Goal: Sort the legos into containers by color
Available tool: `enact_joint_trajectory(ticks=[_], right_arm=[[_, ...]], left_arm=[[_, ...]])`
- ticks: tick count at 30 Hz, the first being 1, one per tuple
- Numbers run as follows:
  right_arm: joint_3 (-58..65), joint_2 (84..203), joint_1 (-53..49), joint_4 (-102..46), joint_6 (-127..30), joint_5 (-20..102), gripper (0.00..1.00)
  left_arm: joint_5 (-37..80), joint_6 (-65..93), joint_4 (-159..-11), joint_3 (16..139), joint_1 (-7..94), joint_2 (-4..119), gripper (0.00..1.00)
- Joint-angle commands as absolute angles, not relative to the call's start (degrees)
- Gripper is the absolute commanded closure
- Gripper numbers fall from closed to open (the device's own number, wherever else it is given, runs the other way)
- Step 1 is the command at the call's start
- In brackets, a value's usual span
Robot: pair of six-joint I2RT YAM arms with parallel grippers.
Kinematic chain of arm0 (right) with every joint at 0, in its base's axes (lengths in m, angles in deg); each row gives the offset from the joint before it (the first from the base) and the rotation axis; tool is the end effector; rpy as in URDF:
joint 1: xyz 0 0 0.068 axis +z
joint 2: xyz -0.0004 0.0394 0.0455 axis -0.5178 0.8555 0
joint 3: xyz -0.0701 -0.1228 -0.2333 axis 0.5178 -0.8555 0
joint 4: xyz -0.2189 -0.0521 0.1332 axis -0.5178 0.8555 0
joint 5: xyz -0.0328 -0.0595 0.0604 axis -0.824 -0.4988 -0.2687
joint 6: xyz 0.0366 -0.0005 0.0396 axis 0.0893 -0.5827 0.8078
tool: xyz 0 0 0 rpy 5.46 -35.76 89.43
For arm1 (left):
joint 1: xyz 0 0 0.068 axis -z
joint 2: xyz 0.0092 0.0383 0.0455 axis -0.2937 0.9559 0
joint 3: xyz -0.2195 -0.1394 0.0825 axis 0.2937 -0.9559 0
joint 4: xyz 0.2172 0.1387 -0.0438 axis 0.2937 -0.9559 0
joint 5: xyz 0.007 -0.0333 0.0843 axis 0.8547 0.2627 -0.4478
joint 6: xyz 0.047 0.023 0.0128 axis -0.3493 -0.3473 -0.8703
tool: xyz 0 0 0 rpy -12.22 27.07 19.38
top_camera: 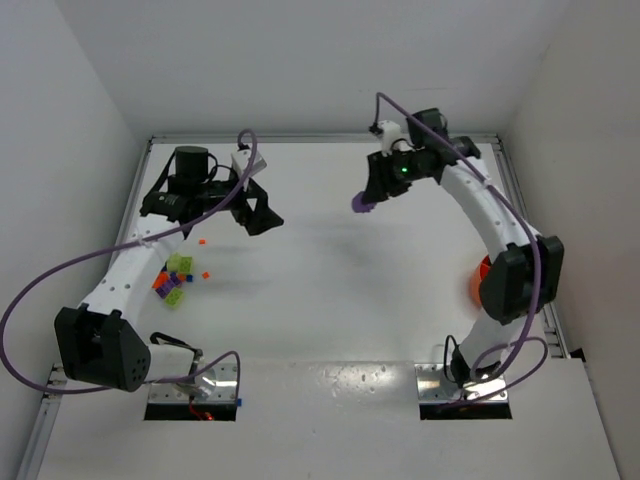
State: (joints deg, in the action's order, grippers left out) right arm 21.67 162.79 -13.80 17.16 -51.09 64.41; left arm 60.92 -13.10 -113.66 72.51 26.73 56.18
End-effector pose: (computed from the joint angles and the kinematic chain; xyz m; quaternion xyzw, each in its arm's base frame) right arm 0.3596 0.1320 0.3207 -0.1901 0.8963 0.3097 0.2543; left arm 0.2726 -0.0729 0.3409 0.3592 0.7477 -0.3354 0.4466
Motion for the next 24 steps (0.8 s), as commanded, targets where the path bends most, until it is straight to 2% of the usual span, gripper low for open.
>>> enact_joint_trajectory(ticks=[1, 8, 13, 18, 24], right_arm=[[21.6, 156.8, -19.5, 27.5, -66.9, 54.0, 1.0], [23.7, 153.7, -37.7, 39.3, -86.5, 47.0, 1.0], [31.4, 156.4, -51.6, 48.3, -95.8, 45.8, 1.0], [36.9, 157.5, -59.4, 51.6, -99.8, 41.6, 1.0], [28.8, 153.1, -64.8, 51.6, -106.6, 40.3, 1.0]], left_arm=[[60.5, -14.2, -115.6, 76.0, 25.7, 54.8, 0.0], [61.9, -15.5, -116.3, 77.3, 25.7, 56.8, 0.0], [62.9, -15.5, -116.3, 77.8, 26.2, 57.4, 0.0], [64.2, -15.5, -116.3, 77.8, 26.2, 57.4, 0.0], [64.9, -14.9, -116.3, 79.1, 26.2, 58.4, 0.0]])
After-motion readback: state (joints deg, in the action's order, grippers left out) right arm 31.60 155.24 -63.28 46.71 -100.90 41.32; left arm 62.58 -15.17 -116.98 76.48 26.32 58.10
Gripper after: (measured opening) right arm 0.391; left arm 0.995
